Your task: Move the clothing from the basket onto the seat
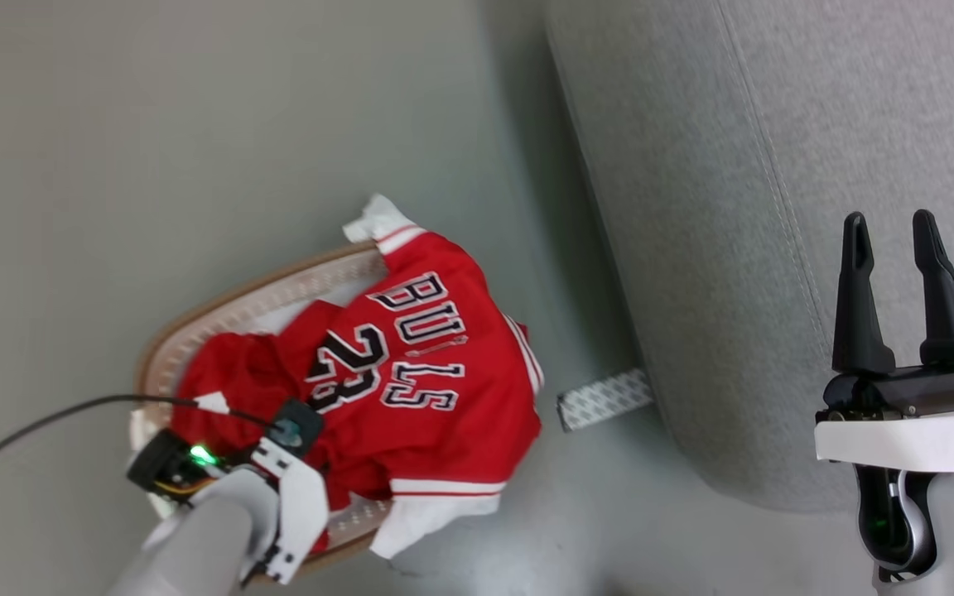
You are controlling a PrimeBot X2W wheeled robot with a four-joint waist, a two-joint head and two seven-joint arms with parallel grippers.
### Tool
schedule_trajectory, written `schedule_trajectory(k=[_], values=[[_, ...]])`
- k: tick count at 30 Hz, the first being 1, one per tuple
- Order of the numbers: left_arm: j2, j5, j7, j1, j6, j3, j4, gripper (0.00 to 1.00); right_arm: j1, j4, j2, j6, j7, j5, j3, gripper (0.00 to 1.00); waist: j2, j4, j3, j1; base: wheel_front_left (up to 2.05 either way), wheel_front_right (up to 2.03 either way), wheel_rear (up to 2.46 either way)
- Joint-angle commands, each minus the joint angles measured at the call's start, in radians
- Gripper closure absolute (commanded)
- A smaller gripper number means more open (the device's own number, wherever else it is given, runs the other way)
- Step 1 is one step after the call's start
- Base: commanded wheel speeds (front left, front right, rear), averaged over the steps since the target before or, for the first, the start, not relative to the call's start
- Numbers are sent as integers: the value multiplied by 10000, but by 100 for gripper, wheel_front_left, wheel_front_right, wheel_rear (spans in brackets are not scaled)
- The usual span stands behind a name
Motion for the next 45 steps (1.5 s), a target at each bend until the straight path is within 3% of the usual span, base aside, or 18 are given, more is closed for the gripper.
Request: schedule_trajectory(k=[1,8,16,17,19,20,21,26,35,45], values=[[201,-115,147,-213,27,-162,254,0,-200,-61,2,-21,5,107,45,0,-1,-391,441,-2,0,0,0],[691,-314,710,-918,25,-1026,1151,0,-402,-118,5,-21,5,526,229,0,-1,-960,1215,-2,0,0,0],[840,-565,940,-1426,24,-2270,1446,0,-520,-148,4,-21,7,758,374,0,-1,-1150,1865,-2,0,0,0],[863,-628,957,-1509,24,-2358,1460,11,-567,-150,4,-21,5,767,389,0,-1,-1144,1919,-2,0,0,0],[868,-724,1026,-1653,24,-2548,1493,56,-630,-169,4,-21,5,741,409,0,-1,-1112,1998,-2,0,0,0],[860,-765,1049,-1705,24,-2617,1512,96,-647,-169,2,-21,5,720,402,0,-1,-1096,2022,-2,0,0,0],[850,-829,1063,-1742,24,-2678,1528,100,-668,-170,2,-21,5,694,407,0,-1,-1080,2038,-2,0,0,0],[501,-1152,794,-1739,23,-2956,1468,100,-736,-19,1,-21,5,426,238,0,-1,-726,1595,-2,0,0,0],[-384,-2163,-5,-690,23,-3210,1397,100,-291,211,-7,-21,7,-315,-35,0,-1,98,-800,-2,0,0,0],[-949,-3365,-1291,122,23,-3314,1024,100,485,524,-12,-21,5,-1028,-242,0,-1,1157,-3104,-2,0,0,0]])
